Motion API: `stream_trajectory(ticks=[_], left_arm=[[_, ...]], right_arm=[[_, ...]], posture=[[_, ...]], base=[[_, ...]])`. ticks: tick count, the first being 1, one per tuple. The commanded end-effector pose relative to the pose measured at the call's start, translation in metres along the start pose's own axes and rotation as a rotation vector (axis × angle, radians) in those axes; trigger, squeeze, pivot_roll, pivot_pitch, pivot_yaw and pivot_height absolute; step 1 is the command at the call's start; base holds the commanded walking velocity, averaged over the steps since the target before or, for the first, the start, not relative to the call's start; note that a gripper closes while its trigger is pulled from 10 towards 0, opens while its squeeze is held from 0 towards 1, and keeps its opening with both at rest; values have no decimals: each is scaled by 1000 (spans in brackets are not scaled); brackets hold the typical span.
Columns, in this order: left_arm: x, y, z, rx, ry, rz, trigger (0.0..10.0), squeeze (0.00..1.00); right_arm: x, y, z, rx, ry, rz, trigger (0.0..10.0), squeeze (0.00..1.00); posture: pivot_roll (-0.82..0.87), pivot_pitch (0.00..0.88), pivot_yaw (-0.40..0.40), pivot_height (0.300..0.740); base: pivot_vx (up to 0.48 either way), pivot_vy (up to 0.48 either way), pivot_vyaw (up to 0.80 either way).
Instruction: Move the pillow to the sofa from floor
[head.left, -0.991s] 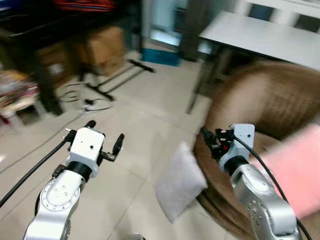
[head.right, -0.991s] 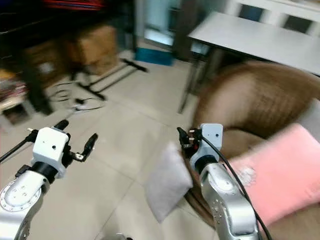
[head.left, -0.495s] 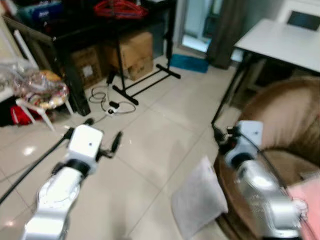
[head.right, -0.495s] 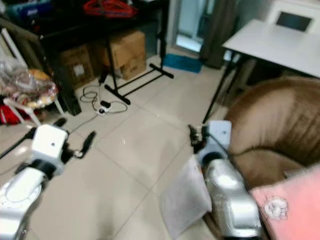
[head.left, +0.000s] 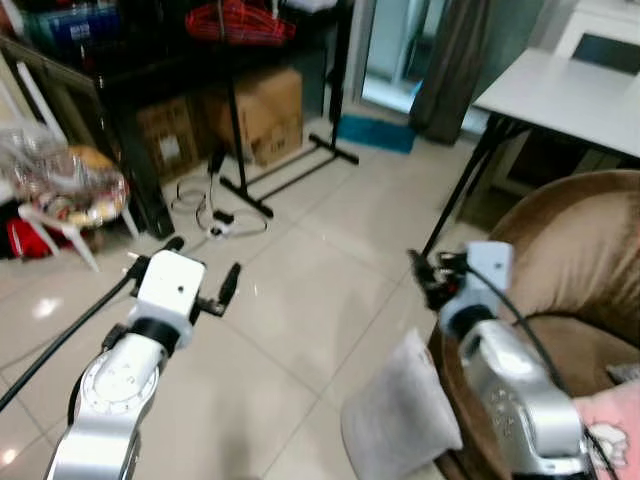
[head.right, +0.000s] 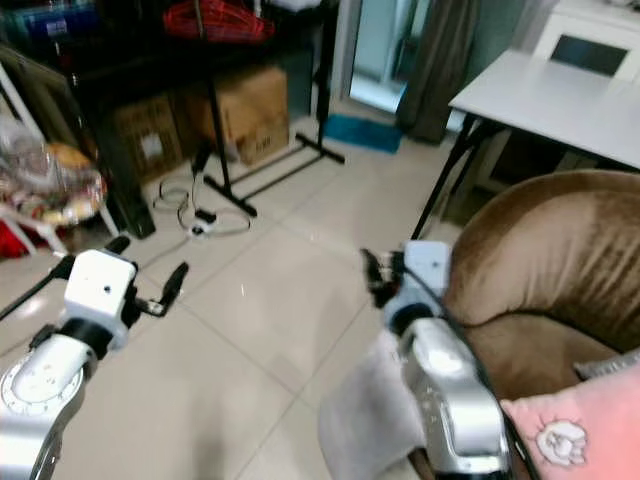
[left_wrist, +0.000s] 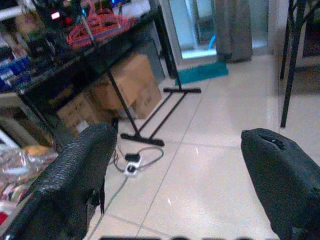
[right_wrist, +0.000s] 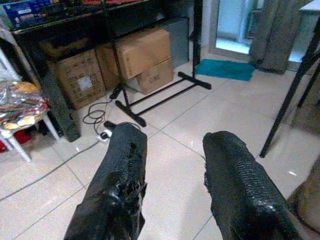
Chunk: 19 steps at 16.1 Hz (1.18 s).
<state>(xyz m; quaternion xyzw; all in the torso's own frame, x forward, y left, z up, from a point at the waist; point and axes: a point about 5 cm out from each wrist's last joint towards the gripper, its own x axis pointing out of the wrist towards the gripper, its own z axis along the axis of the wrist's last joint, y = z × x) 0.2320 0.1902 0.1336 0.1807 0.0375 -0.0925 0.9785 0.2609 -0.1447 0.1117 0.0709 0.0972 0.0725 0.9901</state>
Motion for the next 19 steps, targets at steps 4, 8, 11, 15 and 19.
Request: stream_trajectory(ticks=[4,8,11,15,19], left_arm=[[-1,-1,2,-1,-23,8,10000,0],[0,0,2,-21,-35,23,10000,0],[-1,1,0,-28,-28,34,10000,0],[-1,0,-1,-28,-22,45,10000,0],[0,0,-1,-40,-30,39,10000,0]], right_arm=[[-2,-12,3,-9,-27,-34,10000,0],[-3,-12,0,-18,-25,-32,10000,0],[-2,-12,-1,-25,-18,-28,10000,0],[-2,-11,-5,-48,0,-22,10000,0],[-1,-10,-6,-69,3,-14,10000,0]], posture=[[3,0,-31,665],[-3,0,-24,625],[-1,0,-25,595],[-2,0,-30,551],[-3,0,-32,546]], base=[[0,0,0],[0,0,0],[0,0,0],[0,0,0],[0,0,0]])
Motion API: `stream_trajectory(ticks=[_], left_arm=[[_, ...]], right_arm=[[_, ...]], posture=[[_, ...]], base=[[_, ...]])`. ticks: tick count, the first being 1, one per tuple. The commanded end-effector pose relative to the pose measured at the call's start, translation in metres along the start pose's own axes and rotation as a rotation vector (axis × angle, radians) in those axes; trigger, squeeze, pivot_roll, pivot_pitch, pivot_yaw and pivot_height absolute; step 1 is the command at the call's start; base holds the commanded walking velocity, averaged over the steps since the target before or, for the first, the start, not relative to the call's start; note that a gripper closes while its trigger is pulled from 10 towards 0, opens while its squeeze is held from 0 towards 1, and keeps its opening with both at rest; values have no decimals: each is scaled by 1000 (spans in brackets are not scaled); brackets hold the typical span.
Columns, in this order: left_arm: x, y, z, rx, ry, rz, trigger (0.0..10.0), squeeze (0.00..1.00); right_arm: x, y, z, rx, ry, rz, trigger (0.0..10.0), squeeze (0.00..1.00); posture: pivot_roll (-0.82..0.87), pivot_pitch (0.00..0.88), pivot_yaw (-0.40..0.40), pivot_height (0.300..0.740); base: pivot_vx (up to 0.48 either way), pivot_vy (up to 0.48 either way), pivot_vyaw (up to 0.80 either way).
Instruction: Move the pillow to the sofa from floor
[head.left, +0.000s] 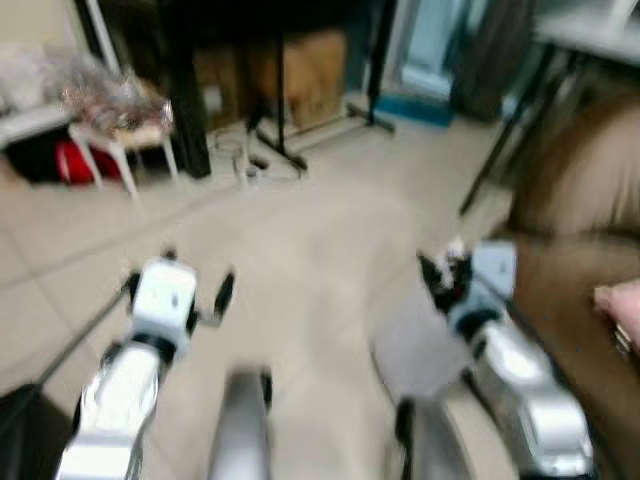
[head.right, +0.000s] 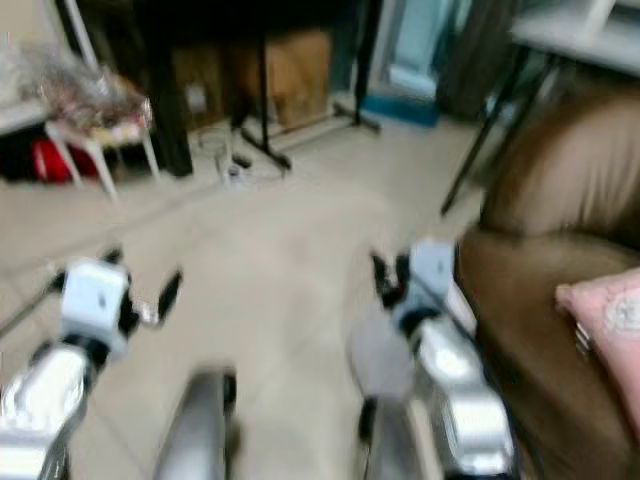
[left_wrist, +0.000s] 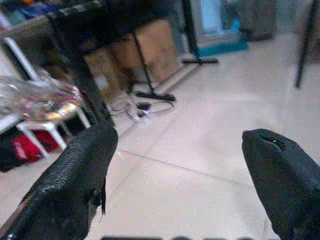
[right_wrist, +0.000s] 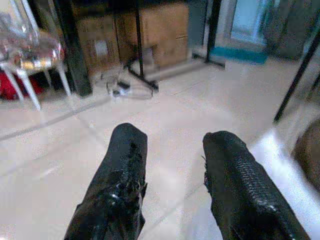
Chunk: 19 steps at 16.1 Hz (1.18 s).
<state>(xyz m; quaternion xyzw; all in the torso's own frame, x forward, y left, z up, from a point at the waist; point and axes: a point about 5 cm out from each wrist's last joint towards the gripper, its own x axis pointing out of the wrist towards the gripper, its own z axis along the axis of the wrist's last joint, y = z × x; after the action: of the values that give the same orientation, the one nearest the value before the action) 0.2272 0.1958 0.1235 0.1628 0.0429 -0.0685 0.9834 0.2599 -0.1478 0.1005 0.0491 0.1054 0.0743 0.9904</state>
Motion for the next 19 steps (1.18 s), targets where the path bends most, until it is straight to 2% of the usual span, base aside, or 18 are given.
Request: stream_trajectory(ticks=[1,7,12,19], left_arm=[[4,-1,10,-5,-48,-8,10000,0],[4,10,5,15,-39,16,10000,0],[4,10,4,24,-43,19,10000,0],[6,11,5,28,-57,18,10000,0]], right_arm=[[-1,-5,5,-29,-16,-12,10000,0],[0,-5,3,-35,-13,-13,10000,0],[3,-4,1,-38,1,-8,10000,0],[5,-2,2,-54,-19,4,10000,0]], posture=[[-3,0,-32,546],[-3,0,-32,546],[7,0,-36,546],[11,0,-38,546]], base=[[255,0,0],[308,0,0],[317,0,-758],[316,0,0]])
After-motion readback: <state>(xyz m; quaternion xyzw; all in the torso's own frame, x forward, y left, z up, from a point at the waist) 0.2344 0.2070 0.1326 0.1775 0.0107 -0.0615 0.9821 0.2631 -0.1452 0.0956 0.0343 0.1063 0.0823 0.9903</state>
